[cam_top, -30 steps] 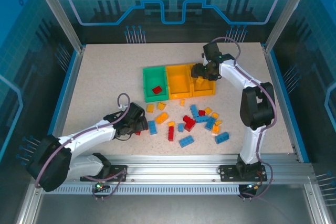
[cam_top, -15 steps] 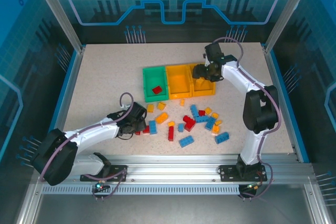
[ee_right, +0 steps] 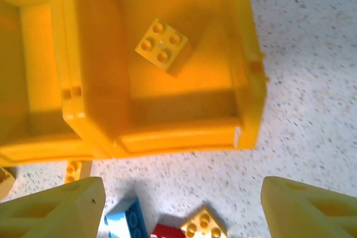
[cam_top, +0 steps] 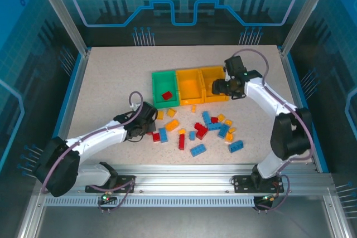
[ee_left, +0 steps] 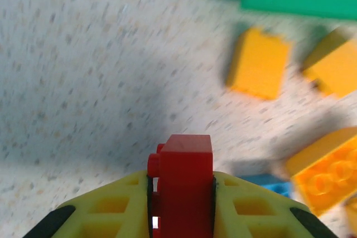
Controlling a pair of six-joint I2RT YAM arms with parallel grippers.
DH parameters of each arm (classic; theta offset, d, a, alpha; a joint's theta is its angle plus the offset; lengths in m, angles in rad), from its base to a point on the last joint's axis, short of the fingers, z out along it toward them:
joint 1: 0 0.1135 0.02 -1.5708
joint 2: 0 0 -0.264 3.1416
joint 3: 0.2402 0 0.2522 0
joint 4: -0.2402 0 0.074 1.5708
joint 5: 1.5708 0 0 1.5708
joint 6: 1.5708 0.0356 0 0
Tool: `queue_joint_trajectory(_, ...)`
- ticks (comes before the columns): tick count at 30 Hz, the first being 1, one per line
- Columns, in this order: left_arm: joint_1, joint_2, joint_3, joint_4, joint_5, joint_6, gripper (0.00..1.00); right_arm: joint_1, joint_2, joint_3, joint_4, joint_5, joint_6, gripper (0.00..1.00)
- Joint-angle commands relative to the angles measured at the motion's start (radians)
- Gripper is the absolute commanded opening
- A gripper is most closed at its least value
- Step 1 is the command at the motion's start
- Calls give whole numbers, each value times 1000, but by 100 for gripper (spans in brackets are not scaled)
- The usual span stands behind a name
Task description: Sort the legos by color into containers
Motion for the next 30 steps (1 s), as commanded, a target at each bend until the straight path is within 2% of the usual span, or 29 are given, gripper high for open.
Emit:
queue_joint_trajectory(1, 16, 41, 124, -6, -43, 103, 26, 7, -89, -105, -37, 22, -2, 75)
queue_joint_trajectory(10, 106, 291, 462, 28, 14, 284, 26, 7, -282, -353, -124, 14, 140, 76)
queue_joint_trajectory(17, 188, 501, 665, 36, 107, 303, 27, 23, -415, -502, -193, -64, 240, 80)
queue_joint_trajectory(20, 202, 554, 720, 31, 124, 307, 30, 31, -465, -543, -242, -91, 269, 81)
queue_joint_trajectory(25, 203, 593, 761, 37, 137, 309, 37, 41, -537, -580, -347, -52, 352, 82)
queue_joint_trajectory(30, 202, 591, 761, 57, 145, 304, 48, 45, -578, -612, -366, -89, 398, 82)
